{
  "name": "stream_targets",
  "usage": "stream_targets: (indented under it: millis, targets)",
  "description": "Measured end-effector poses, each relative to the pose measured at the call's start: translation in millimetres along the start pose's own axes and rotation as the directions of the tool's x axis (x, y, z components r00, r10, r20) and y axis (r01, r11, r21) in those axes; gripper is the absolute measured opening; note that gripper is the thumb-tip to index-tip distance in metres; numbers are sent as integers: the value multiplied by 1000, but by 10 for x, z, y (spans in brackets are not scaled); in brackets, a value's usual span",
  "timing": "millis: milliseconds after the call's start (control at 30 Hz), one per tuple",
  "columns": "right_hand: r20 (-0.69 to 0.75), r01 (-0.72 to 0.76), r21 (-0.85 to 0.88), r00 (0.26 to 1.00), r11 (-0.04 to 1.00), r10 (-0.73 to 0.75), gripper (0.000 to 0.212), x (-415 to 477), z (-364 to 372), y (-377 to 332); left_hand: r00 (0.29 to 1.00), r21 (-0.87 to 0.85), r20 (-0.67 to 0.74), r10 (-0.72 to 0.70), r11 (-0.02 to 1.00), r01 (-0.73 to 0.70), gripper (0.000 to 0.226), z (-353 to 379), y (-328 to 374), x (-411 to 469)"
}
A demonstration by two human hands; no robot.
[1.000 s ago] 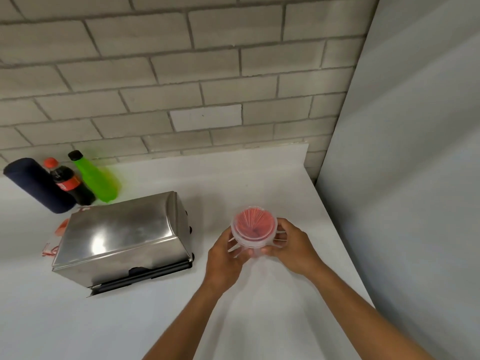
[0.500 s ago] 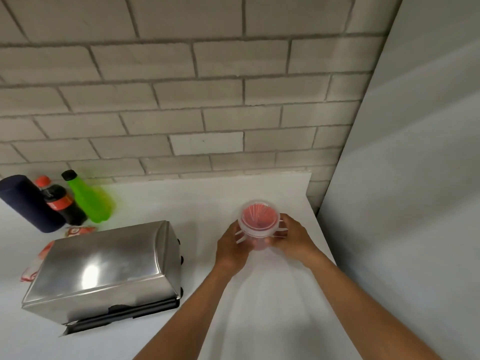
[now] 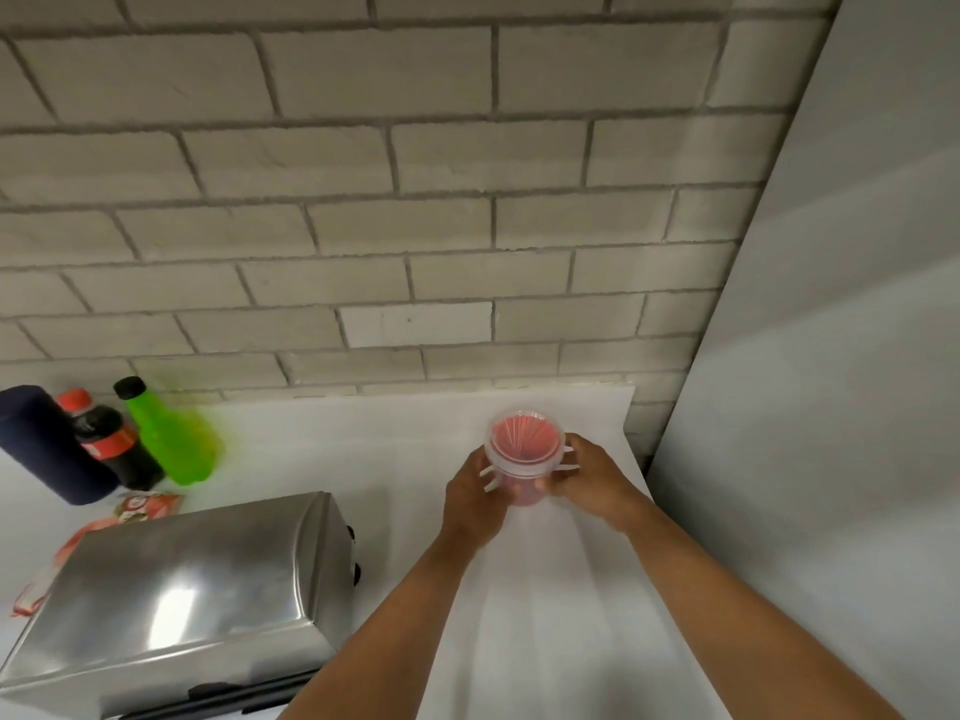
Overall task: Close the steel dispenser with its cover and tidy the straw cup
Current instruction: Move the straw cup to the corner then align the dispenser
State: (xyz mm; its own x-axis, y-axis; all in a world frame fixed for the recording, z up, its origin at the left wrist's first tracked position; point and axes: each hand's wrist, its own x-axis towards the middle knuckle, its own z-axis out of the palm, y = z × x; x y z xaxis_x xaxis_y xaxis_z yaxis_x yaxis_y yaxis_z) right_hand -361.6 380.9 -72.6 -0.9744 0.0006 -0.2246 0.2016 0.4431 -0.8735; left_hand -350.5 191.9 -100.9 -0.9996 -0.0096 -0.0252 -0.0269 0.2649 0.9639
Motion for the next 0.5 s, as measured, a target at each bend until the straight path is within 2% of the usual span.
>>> stream_targets:
  millis: [500]
  targets:
    - [-1, -65, 25, 998, 998, 65, 73, 226, -51, -51, 996, 50, 1, -90, 995, 90, 56, 129, -19, 255]
